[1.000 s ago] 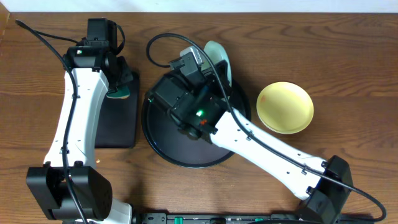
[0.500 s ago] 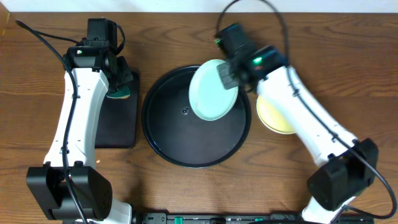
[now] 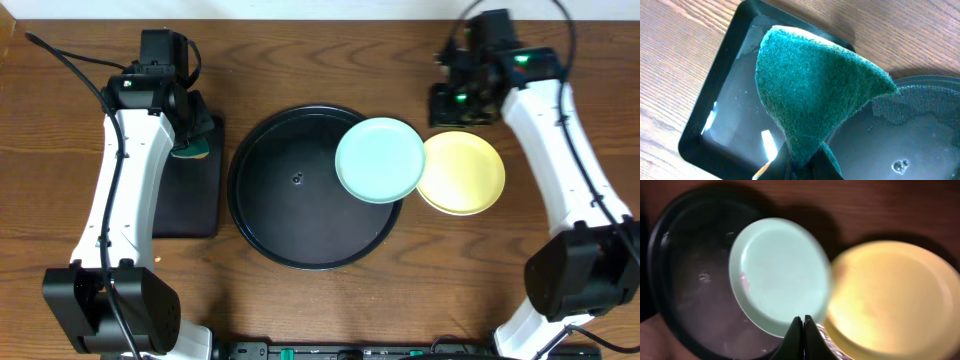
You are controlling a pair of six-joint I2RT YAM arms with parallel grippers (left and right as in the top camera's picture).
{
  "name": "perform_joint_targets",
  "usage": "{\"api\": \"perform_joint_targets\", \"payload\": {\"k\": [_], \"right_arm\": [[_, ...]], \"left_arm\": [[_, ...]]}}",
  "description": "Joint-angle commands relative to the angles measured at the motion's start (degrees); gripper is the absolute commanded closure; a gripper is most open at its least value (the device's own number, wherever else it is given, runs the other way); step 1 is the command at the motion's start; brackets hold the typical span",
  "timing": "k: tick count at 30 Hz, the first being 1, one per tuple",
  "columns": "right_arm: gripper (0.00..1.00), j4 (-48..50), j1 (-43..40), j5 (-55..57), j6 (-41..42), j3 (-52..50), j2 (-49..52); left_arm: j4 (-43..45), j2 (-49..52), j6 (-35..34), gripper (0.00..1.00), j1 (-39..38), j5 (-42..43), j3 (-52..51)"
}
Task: Clean dirty plates on tray and stack at the side
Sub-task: 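Grip the green plate edge with the right gripper, slide it onto the yellow plate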
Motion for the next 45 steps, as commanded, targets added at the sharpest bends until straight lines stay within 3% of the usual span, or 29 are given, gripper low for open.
{"api": "perform_joint_targets", "payload": {"k": [1, 8, 10, 14, 16, 28, 36, 45], "right_arm": [[0.99, -2.0, -5.0, 3.1, -1.0, 0.3, -1.4], [0.99, -3.0, -8.3, 0.6, -2.6, -1.5, -1.4], [0.9, -1.6, -7.6, -0.6, -2.6, -3.6, -1.4], [0.63, 4.9, -5.6, -1.6, -1.9, -10.4, -1.4], [0.59, 8.9, -4.8, -2.6, -0.7, -13.9, -1.4], [0.6, 28.3, -1.4, -6.1, 0.7, -27.0, -0.6], [0.78, 30.3, 0.2, -5.0, 1.8, -27.3, 2.2], [0.8, 30.1, 0.3, -0.2, 2.2, -27.4, 2.5]], "left_arm": [[-0.1, 0.1, -0.8, 0.93, 0.2, -0.3, -0.2], [-0.1, 0.1, -0.8, 0.93, 0.2, -0.3, -0.2], [-0.1, 0.1, -0.8, 0.93, 0.2, -0.3, -0.2], [-0.1, 0.1, -0.8, 0.93, 0.2, -0.3, -0.2], [-0.1, 0.1, -0.8, 0.92, 0.2, -0.3, -0.2], [0.0, 0.1, -0.8, 0.93, 0.2, -0.3, -0.2], [0.0, 0.1, -0.8, 0.93, 0.2, -0.3, -0.2], [0.1, 0.1, -0.8, 0.93, 0.2, -0.3, -0.2]]}}
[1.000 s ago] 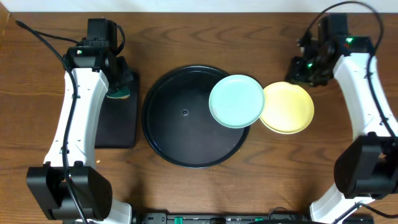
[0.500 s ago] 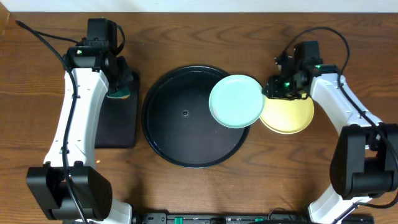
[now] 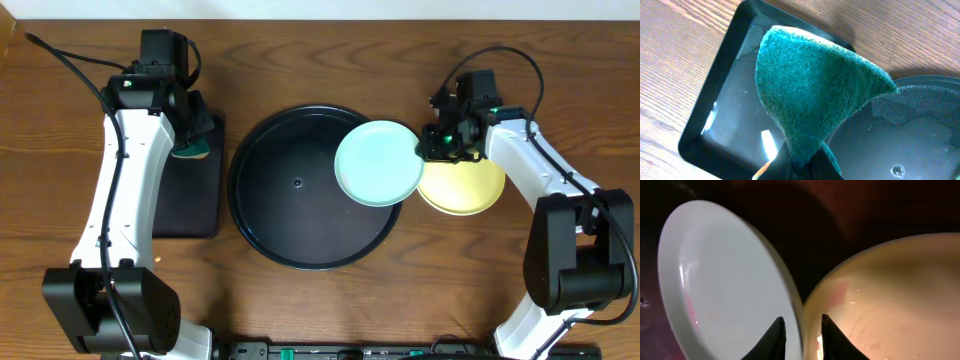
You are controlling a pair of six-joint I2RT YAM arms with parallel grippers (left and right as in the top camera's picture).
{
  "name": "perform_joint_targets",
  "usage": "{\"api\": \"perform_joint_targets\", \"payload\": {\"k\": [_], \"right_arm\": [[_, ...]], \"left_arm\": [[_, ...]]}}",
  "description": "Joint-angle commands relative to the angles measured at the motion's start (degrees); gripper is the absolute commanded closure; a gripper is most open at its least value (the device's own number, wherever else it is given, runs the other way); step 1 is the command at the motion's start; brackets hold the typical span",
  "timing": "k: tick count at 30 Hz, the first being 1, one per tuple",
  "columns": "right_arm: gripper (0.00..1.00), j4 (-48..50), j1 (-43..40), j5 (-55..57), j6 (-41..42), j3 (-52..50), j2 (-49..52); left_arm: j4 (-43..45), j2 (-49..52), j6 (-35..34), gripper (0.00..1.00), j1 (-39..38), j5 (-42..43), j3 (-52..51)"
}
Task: Clean dirty plates on tray and stack at the side
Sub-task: 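Grip the green plate edge with the right gripper, slide it onto the yellow plate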
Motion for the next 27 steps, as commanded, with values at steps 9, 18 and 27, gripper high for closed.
{"api": "perform_joint_targets", "payload": {"k": [9, 18, 27], "right_arm": [[0.95, 0.4, 1.9, 2.8, 0.8, -0.3, 3.0], [0.99, -1.3, 1.6, 2.8, 0.9, 0.7, 0.4], [0.99, -9.7, -4.4, 6.1, 1.7, 1.4, -12.9]], "left_arm": [[0.1, 0.1, -0.8, 0.93, 0.2, -0.3, -0.2], [0.1, 0.1, -0.8, 0.92, 0.2, -0.3, -0.2], [0.1, 0.1, -0.8, 0.93, 0.2, -0.3, -0.2]]}}
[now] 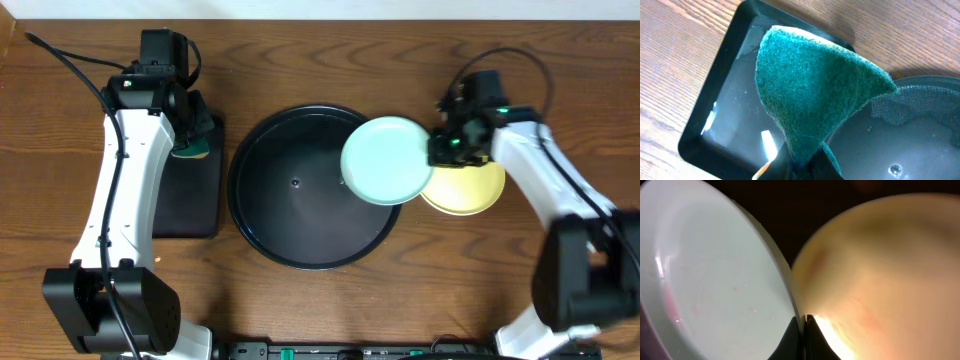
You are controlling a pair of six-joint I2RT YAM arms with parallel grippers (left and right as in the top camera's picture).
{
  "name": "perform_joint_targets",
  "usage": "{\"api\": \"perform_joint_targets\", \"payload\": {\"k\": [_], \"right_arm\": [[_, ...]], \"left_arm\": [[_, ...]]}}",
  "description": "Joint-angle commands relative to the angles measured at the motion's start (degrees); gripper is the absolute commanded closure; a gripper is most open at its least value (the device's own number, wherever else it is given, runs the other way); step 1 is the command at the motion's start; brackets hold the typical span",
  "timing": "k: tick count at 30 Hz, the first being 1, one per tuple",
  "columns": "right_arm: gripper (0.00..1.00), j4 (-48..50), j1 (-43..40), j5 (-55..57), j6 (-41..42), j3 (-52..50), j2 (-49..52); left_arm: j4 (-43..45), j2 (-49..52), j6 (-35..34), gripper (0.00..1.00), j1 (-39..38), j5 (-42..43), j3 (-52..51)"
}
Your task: Clean dirty plates on tray and stack at the side
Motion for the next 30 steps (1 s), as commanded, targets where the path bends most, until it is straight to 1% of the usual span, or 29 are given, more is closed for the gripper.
{"api": "perform_joint_targets", "payload": {"k": [1, 7, 10, 13, 19, 24, 25, 27, 29, 30], "right_arm": [[0.99, -3.3, -4.5, 5.4, 0.7, 1.4, -8.3], [0.99, -10.0, -9.0, 22.0, 0.7, 1.4, -15.7], [0.99, -10.8, -9.8, 26.0, 2.4, 1.3, -16.6], [0.99, -10.6, -9.8, 27.8, 2.4, 0.5, -15.8], [0.99, -10.0, -9.8, 28.9, 3.7, -2.0, -10.8], [0.99, -8.8, -9.8, 25.0, 3.8, -2.6, -5.3], [0.97, -8.5, -9.7, 24.6, 3.8, -2.6, -4.4], [0.86, -7.9, -9.7, 23.3, 3.6, -2.6, -2.4], [0.62, -7.8, -9.7, 22.1, 3.5, -2.6, -0.8], [0.53, -8.1, -9.7, 21.3, 3.2, -2.6, -0.5]], "left_arm": [[0.1, 0.1, -0.8, 0.93, 0.2, -0.3, -0.2], [0.1, 0.1, -0.8, 0.93, 0.2, -0.3, -0.2], [0.1, 0.1, -0.8, 0.93, 0.2, -0.3, -0.2], [0.1, 0.1, -0.8, 0.93, 0.2, -0.3, -0.2], [0.1, 0.1, -0.8, 0.93, 0.2, -0.3, -0.2], [0.1, 0.1, -0.7, 0.93, 0.2, -0.5, -0.2], [0.1, 0.1, -0.5, 0.93, 0.2, -0.5, -0.2], [0.1, 0.1, 1.6, 0.93, 0.2, -0.5, -0.2], [0.1, 0.1, 4.6, 0.93, 0.3, -0.5, -0.2], [0.1, 0.1, 6.4, 0.93, 0.3, -0.5, -0.2]]}}
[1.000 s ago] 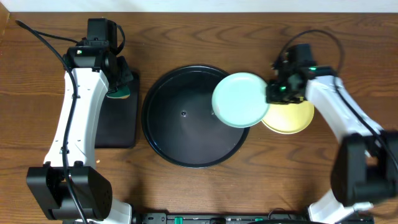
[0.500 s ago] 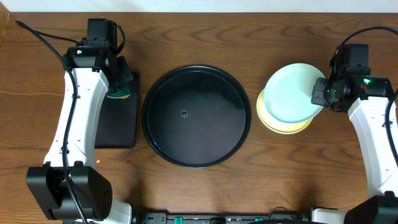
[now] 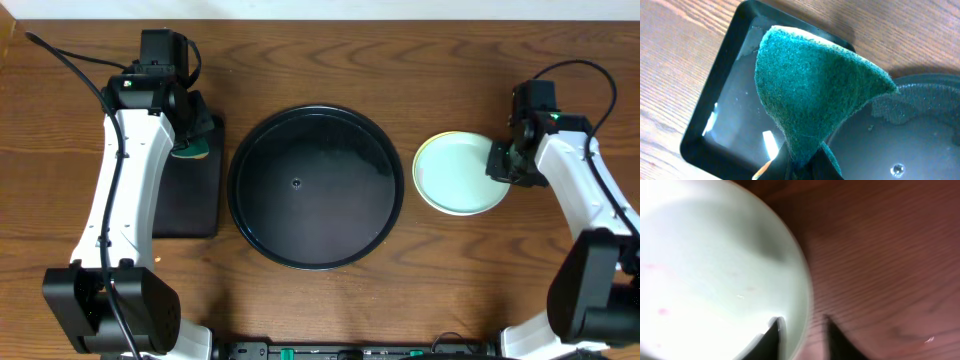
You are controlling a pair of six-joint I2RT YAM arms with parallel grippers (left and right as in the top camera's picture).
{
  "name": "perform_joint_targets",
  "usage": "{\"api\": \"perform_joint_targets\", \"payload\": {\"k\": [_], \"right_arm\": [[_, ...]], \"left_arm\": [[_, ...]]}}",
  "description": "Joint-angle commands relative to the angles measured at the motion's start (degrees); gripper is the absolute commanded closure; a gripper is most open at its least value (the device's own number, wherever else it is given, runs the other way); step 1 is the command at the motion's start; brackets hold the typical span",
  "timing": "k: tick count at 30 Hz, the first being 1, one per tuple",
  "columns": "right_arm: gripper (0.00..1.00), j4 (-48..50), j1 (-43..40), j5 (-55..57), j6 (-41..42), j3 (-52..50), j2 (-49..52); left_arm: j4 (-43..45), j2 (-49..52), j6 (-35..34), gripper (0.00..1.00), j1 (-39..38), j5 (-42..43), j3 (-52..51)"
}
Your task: Clean dirty plates on tray and stack at the side
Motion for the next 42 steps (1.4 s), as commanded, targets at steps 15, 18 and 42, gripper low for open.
{"api": "perform_joint_targets", "payload": {"k": [15, 18, 42], "right_arm": [[0.07, -5.6, -0.3, -12.8, -2.7, 11.1, -6.0], [0.05, -5.5, -0.2, -14.7, -2.8, 11.9, -7.9], [0.01, -12.0, -0.3, -16.1, -3.6, 20.8, -23.5]], "left_arm": [[0.5, 10.1, 11.4, 0.93, 6.4, -0.5, -2.3], [0.5, 13.6, 11.3, 0.93, 7.4, -0.3, -2.3], [-9.6, 4.3, 11.3, 0.28, 7.9, 9.1, 6.4]]}}
